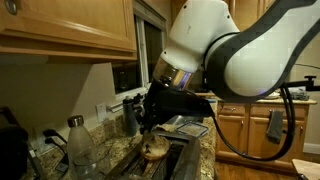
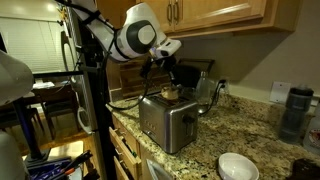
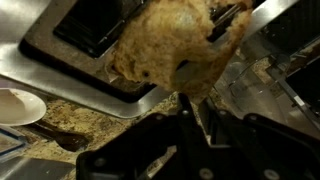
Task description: Put two slices of bread in the toaster
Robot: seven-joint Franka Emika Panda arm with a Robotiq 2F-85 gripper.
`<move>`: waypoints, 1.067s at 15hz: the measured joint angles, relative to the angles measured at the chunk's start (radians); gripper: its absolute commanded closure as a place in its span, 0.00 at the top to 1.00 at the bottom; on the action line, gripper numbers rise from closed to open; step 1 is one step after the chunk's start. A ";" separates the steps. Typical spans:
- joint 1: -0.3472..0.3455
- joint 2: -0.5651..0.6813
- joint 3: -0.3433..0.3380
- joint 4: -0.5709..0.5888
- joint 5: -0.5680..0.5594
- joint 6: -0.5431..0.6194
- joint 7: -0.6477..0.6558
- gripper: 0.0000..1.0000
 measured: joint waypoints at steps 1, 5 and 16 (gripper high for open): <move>0.000 -0.001 0.000 0.000 0.000 0.005 0.000 0.09; 0.000 -0.014 -0.002 -0.006 0.002 0.046 0.000 0.09; 0.046 -0.096 -0.040 -0.070 0.048 0.086 -0.005 0.09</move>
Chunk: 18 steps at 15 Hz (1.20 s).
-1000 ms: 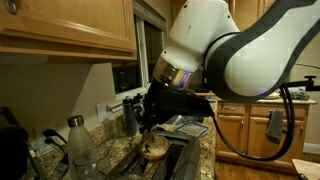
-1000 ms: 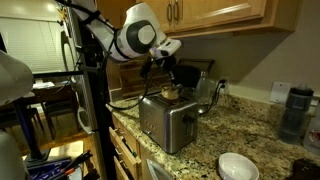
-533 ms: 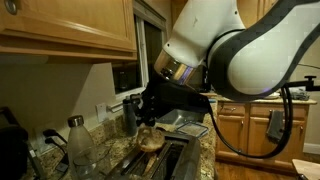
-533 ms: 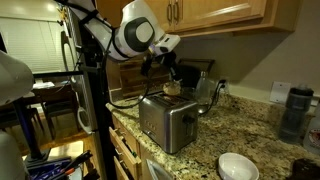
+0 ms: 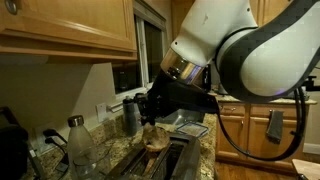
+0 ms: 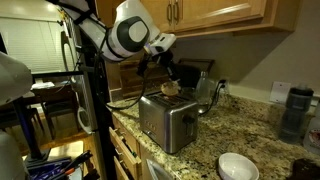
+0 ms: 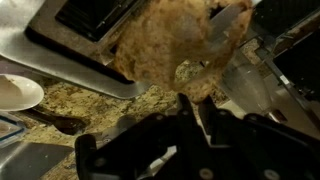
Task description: Put two slices of bread in the toaster
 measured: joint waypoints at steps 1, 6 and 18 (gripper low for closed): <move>0.013 -0.006 -0.012 -0.005 0.008 0.000 -0.002 0.09; 0.077 -0.042 -0.068 -0.029 0.021 0.004 -0.010 0.09; 0.089 -0.080 -0.080 -0.114 0.018 0.143 -0.025 0.09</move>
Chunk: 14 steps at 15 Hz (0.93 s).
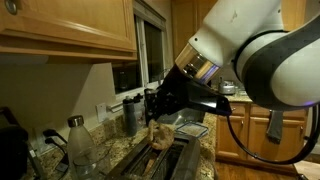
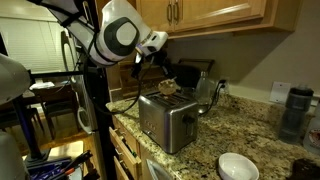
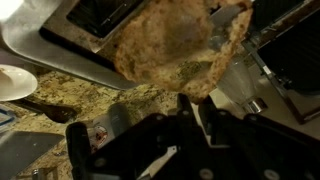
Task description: Put two slices of bread in the toaster
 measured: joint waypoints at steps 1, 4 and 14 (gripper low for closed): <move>0.000 0.000 0.000 -0.006 0.000 0.014 -0.004 0.09; 0.000 0.000 0.000 -0.021 0.000 0.047 -0.017 0.09; -0.020 0.001 0.012 -0.049 -0.005 0.103 -0.044 0.09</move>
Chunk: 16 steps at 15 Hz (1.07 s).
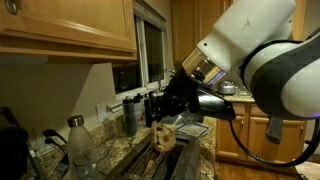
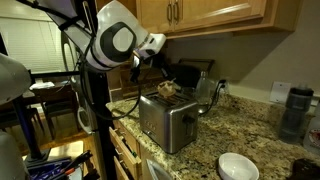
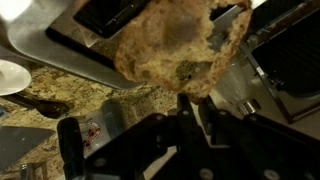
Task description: Put two slices of bread in the toaster
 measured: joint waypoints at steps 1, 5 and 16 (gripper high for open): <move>-0.004 0.000 0.001 -0.001 0.000 0.007 -0.007 0.09; -0.026 0.004 0.011 -0.001 0.000 0.026 -0.030 0.09; -0.082 0.055 0.063 -0.001 0.000 0.083 -0.079 0.09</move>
